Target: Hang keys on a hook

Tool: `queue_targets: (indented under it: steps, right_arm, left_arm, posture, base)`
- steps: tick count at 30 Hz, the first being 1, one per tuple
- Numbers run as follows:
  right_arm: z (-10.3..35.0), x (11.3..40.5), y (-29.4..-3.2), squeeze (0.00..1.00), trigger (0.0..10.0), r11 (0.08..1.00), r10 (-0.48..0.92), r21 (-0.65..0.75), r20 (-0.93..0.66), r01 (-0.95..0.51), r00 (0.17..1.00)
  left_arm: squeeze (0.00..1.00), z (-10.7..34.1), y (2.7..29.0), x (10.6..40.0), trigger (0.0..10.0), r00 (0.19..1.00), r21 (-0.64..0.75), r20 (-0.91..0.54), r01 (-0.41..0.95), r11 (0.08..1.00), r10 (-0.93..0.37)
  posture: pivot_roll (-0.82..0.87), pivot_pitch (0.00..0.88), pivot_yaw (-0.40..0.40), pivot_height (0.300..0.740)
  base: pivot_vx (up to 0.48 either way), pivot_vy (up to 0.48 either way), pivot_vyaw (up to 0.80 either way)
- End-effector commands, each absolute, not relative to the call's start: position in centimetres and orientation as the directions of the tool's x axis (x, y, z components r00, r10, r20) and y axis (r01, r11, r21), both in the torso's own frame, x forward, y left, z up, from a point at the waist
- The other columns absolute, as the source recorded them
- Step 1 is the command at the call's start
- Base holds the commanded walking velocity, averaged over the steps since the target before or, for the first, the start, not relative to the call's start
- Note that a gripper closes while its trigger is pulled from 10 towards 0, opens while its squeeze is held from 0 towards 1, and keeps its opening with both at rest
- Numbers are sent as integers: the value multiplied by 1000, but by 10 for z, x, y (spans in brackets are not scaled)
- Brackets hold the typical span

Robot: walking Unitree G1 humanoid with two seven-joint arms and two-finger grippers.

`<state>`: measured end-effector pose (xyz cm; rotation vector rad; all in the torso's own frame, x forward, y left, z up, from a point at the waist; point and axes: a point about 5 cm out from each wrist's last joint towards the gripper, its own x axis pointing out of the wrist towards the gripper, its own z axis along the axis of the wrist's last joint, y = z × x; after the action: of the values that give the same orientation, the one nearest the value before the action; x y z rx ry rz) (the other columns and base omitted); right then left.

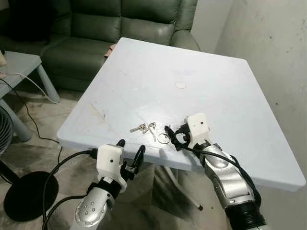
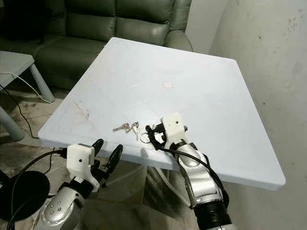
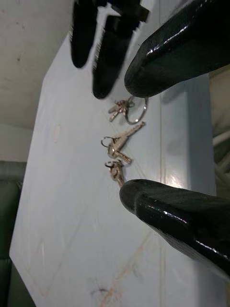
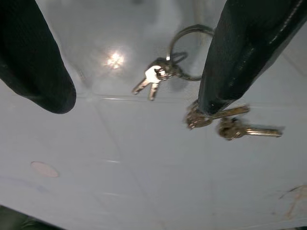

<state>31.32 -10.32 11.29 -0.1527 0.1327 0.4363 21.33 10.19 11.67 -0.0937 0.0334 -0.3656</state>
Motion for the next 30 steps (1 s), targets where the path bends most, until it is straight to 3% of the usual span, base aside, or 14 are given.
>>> queue_targets:
  steps: [1,30]
  right_arm:
    - [106,312,-102,0,10000,899,401,-108,-195,-425,895]
    - [97,323,-69,0,9765,964,255,-8,-240,-264,937]
  left_arm:
    - [0,119,100,212,10000,933,-96,-15,358,929,-360]
    - [0,122,102,211,10000,947,-84,-11,320,944,-322]
  posture:
    - [-17,77,-102,740]
    - [23,90,-111,740]
  base:
    - [0,0,0]
    - [0,0,0]
